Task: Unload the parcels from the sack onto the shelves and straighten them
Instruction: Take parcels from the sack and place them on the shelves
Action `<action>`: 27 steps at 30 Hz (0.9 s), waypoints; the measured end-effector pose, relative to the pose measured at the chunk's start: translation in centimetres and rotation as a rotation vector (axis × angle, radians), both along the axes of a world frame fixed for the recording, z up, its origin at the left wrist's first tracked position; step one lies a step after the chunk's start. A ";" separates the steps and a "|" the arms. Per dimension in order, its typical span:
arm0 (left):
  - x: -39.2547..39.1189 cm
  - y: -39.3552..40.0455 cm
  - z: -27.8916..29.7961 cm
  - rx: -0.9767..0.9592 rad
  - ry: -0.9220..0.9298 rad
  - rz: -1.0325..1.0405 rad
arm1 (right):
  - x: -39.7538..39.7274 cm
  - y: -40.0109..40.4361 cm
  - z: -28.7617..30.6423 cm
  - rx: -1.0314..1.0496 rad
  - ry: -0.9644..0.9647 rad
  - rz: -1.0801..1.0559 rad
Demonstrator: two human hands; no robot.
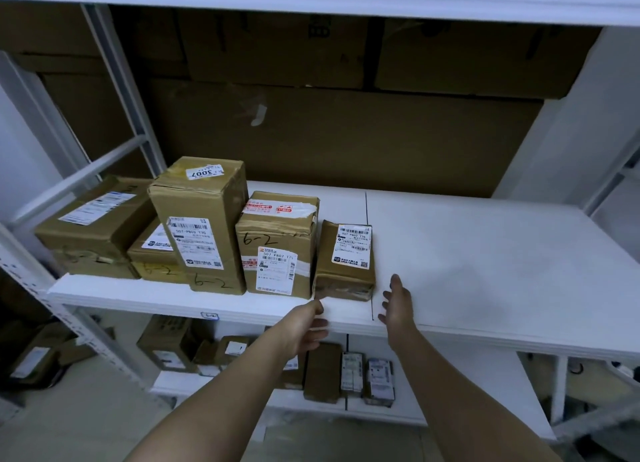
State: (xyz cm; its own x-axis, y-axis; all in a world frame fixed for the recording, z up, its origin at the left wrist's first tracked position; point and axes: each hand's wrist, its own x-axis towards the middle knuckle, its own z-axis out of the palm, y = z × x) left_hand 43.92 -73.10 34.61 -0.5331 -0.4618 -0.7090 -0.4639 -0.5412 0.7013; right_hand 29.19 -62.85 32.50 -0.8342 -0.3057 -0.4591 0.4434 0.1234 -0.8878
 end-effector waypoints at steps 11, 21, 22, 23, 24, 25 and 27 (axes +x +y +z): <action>-3.5 7.9 -0.4 -0.175 -0.013 -0.067 | 1.0 11.4 -0.9 0.175 -0.016 0.130; -10.1 24.0 -1.9 -0.264 -0.056 -0.258 | -4.3 29.4 -2.8 0.417 0.124 0.263; -11.0 26.4 -2.3 -0.267 -0.062 -0.266 | -5.1 32.1 -3.2 0.442 0.121 0.274; -11.8 28.6 -2.6 -0.268 -0.069 -0.277 | -5.9 34.4 -3.7 0.454 0.111 0.276; -12.4 30.6 -2.9 -0.268 -0.075 -0.293 | -6.5 36.5 -4.2 0.463 0.090 0.266; -13.4 33.0 -3.3 -0.262 -0.078 -0.308 | -7.4 39.1 -4.7 0.474 0.073 0.250; -15.2 37.2 -4.0 -0.252 -0.093 -0.343 | -8.9 43.8 -5.6 0.489 0.050 0.222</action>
State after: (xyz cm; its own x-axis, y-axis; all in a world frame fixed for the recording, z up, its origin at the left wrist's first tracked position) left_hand 28.72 -35.87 30.58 -0.6252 -0.4336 -0.6489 -0.6544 -0.1617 0.7386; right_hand 20.33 -19.07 26.87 -0.7981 -0.2378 -0.5536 0.3181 0.6140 -0.7223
